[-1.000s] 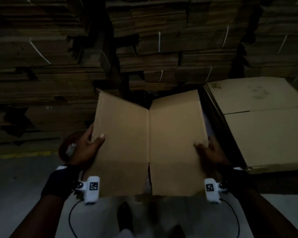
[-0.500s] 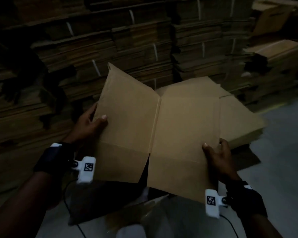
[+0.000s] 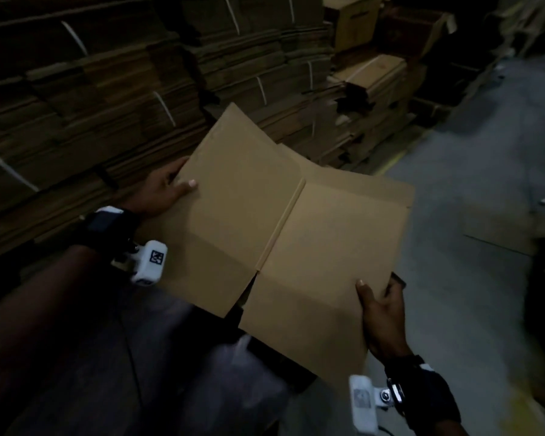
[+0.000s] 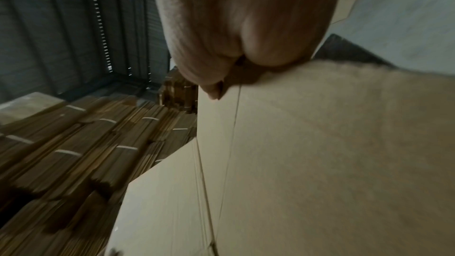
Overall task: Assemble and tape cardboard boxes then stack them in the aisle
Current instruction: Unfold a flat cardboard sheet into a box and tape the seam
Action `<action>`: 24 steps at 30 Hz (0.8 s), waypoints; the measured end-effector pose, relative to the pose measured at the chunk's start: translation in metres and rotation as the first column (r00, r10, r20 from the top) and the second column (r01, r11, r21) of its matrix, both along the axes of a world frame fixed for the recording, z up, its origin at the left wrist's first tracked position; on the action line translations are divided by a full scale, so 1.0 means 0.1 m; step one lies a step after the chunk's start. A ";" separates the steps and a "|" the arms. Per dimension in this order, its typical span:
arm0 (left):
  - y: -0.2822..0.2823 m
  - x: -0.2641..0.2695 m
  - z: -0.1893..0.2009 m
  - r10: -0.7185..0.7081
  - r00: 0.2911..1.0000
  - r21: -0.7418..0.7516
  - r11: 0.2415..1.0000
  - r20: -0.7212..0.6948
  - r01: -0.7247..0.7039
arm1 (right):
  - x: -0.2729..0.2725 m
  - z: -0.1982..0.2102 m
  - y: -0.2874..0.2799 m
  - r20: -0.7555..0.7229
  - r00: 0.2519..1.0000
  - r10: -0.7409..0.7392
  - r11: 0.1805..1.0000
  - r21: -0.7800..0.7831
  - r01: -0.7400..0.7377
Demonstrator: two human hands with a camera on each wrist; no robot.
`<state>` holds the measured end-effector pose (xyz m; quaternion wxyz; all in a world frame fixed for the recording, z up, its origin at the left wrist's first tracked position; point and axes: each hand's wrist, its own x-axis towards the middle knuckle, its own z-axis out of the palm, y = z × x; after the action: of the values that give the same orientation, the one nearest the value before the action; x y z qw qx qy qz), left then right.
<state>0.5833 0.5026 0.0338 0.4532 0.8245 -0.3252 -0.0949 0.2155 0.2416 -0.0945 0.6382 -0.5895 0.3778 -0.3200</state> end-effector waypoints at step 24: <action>-1.15 1.80 -1.31 0.046 0.993 0.289 0.957 -0.107 -0.013 | 1.16 -0.69 0.39 -0.430 0.849 -0.308 0.942 -0.012 0.336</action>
<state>0.7630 0.3873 -0.0972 0.3475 0.8797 -0.2697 -0.1806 0.3313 0.2810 -0.1640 0.4959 -0.5528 0.6112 -0.2736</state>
